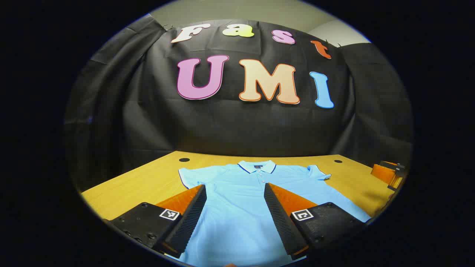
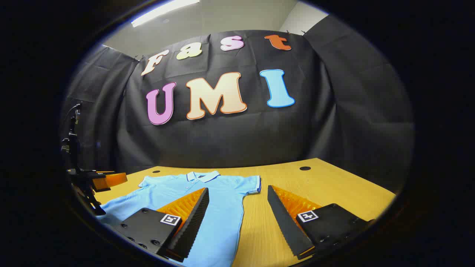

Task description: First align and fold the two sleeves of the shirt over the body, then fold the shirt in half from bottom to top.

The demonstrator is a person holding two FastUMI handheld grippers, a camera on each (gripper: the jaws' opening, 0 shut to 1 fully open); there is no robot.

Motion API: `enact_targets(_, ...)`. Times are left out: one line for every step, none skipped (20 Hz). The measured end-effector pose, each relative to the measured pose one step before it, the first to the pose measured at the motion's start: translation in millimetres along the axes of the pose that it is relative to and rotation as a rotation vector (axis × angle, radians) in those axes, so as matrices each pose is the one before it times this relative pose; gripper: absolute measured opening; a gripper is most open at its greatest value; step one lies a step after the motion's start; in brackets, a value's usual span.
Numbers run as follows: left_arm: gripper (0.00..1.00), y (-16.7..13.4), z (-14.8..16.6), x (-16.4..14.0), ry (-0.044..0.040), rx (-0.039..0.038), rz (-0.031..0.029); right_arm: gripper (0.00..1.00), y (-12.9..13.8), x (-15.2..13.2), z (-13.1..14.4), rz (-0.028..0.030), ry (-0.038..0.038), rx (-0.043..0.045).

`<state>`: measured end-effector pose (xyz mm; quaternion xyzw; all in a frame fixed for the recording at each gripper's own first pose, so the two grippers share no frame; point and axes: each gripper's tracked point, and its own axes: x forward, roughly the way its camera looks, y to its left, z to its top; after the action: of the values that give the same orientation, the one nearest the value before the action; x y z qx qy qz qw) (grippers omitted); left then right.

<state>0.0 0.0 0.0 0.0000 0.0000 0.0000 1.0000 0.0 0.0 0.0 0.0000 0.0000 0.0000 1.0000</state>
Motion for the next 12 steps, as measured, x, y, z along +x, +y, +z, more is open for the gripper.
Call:
enact_targets(0.93, -0.96, -1.33, 0.49, 0.00433, -0.00100, -0.00044, 0.95, 1.07, 1.79, -1.70, 0.00508, 0.00958, -0.00895)
enact_targets(0.94, 0.17, 0.15, -0.06, 0.00445, 0.00062, 0.00271, 0.98, 0.86, 1.67, -0.27, 0.00544, 0.00651, -0.00805)
enact_targets(0.94, 0.79, -1.52, -1.44, 0.00199, 0.00074, 0.00394, 0.98, 1.93, 1.49, -0.41, 0.00894, 0.00783, -0.00893)
enact_targets(0.93, 1.25, 0.56, -1.07, -0.00148, -0.00005, 0.00504, 0.98, 1.49, 1.27, -1.01, 0.00705, 0.00977, -0.00950)
enact_targets(0.93, 1.90, -1.16, 0.16, 0.00423, -0.00121, 0.00806, 0.98, 1.06, 1.91, -1.86, 0.00619, 0.00985, -0.01061)
enact_targets(0.94, 0.97, -1.52, -0.67, 0.00699, -0.00456, 0.00511, 0.98, 0.28, 2.27, -0.62, 0.00542, 0.01169, -0.00843)
enact_targets(0.93, 1.26, -2.76, -1.72, 0.00488, -0.00556, 0.00295, 0.98, 2.37, 1.16, -2.31, 0.01006, 0.01761, -0.00413)
enact_targets(0.93, 2.52, -1.38, -1.33, 0.00398, -0.00591, 0.00419, 0.98, 3.43, 1.84, -1.98, 0.01617, 0.02238, -0.00414)
enact_targets(0.94, 3.12, -2.81, 0.51, 0.00557, -0.00320, 0.00838, 0.98, 1.95, 2.79, -2.74, 0.00885, 0.02306, -0.00015)
enact_targets(0.94, 5.08, -2.04, 0.82, 0.00773, 0.00090, 0.00927, 0.98, 2.04, 3.12, -1.18, 0.01145, 0.01808, 0.00179)
enact_targets(0.94, 2.92, -3.39, -0.45, 0.00879, 0.00240, 0.00719, 0.98, 3.10, 3.25, -1.23, 0.01341, 0.01918, 0.00413)
enact_targets(0.94, 3.74, -1.58, -0.89, 0.00474, 0.00157, 0.00502, 0.98, 3.58, 4.02, -0.81, 0.01576, 0.02085, 0.00299)
